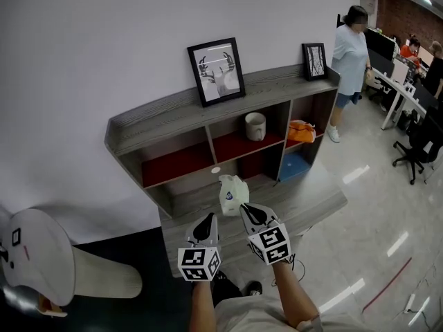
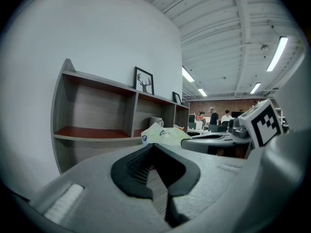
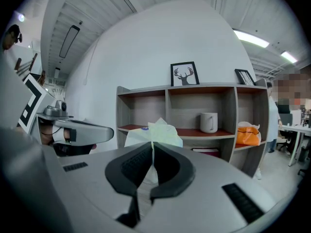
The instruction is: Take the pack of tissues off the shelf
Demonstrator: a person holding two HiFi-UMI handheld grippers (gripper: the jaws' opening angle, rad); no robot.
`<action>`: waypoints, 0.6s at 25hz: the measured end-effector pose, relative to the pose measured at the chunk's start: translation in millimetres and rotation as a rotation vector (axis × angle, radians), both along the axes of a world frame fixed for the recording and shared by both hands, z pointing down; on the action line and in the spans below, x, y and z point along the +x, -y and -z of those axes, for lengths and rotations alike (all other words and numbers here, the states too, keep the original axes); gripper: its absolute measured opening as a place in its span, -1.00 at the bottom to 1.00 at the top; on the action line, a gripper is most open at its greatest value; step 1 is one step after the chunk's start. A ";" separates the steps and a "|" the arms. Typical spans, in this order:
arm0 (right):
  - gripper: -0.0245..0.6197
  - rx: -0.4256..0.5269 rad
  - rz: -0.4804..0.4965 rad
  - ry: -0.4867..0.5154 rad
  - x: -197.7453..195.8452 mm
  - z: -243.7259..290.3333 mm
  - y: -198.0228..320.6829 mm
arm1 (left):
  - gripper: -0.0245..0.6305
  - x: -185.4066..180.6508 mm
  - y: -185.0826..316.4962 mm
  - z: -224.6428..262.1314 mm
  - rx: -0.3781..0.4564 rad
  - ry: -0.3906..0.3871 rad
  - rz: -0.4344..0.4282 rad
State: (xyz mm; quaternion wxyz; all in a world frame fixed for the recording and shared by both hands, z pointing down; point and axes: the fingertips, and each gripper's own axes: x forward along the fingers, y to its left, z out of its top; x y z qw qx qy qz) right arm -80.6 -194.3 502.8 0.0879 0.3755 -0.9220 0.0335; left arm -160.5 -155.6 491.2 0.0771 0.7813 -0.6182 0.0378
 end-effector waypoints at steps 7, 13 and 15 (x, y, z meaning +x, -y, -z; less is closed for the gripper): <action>-0.88 0.000 0.004 0.004 -2.7 1.2 0.6 | -0.90 -5.2 -1.8 -0.1 -0.002 -0.003 0.013; -0.88 -0.007 0.015 -0.001 -7.2 -3.5 -2.5 | -0.90 -8.9 -4.0 -5.1 -0.008 -0.014 0.024; -0.88 -0.006 0.018 -0.002 -8.4 -3.8 -3.1 | -0.90 -9.8 -4.4 -6.2 -0.010 -0.018 0.027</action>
